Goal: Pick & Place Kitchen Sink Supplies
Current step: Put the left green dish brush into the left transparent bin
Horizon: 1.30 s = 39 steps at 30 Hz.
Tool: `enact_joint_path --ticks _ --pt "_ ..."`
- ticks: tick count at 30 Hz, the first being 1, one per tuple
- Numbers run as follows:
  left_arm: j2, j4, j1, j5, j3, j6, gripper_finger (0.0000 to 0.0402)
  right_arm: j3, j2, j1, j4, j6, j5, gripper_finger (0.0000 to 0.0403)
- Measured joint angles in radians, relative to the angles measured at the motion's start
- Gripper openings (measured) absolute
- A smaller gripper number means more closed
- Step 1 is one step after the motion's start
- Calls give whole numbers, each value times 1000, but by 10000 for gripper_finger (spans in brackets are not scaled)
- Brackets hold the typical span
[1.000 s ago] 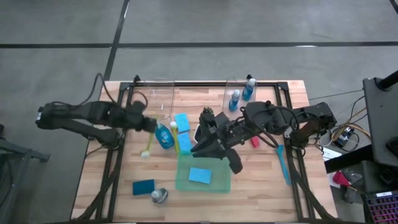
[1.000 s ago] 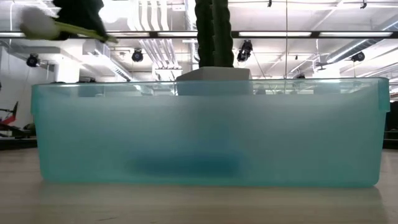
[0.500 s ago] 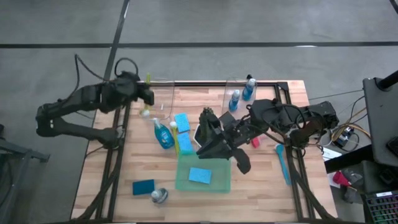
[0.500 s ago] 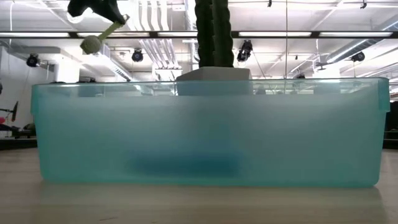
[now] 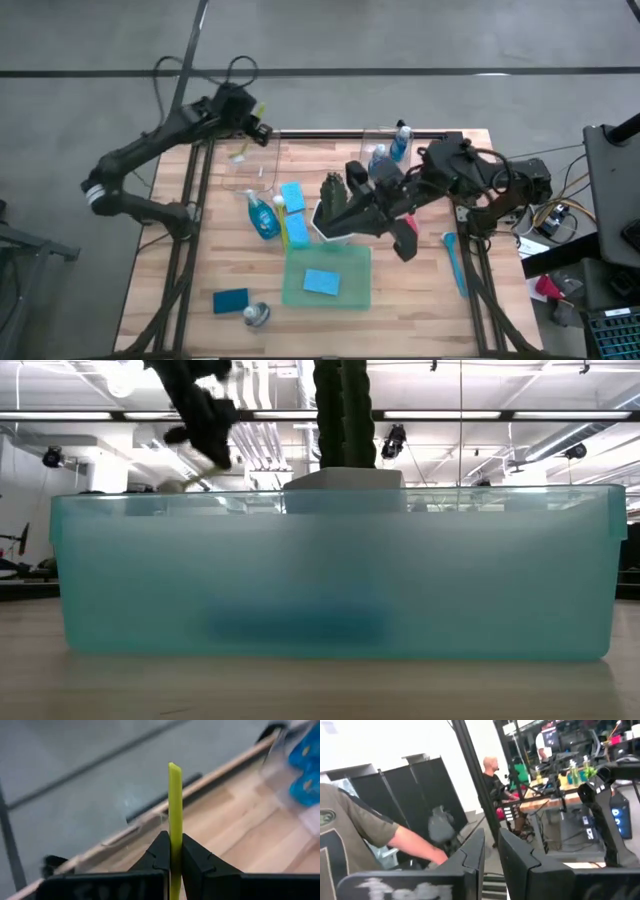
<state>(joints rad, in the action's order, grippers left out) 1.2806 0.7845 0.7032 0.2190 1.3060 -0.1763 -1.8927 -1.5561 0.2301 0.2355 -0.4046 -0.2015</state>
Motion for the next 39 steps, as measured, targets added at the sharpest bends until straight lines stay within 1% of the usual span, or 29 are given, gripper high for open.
enact_joint_path --ticks 2,7,9,12,14,16,26,32,39 --pt "63 -1 41 -49 0 28 20 0 10 -4 -2 1 17 52" --pt "199 29 92 -103 -1 72 20 0 28 -6 -4 28 100 54" --pt "240 42 101 -124 -1 68 21 0 33 -7 -4 40 122 53" --pt "290 87 105 -152 -1 26 21 0 34 -9 -5 55 127 52" --pt "316 101 105 -163 -1 -3 21 0 34 -9 -4 57 127 53" --pt "338 100 105 -182 -1 1 21 0 34 -8 -4 63 127 54" --pt "442 99 106 -183 -1 21 21 0 38 -8 1 76 127 54" --pt "506 101 106 -202 -1 18 21 0 38 -9 1 84 126 48" --pt "540 133 106 -201 -2 21 21 0 38 -9 1 94 126 49"
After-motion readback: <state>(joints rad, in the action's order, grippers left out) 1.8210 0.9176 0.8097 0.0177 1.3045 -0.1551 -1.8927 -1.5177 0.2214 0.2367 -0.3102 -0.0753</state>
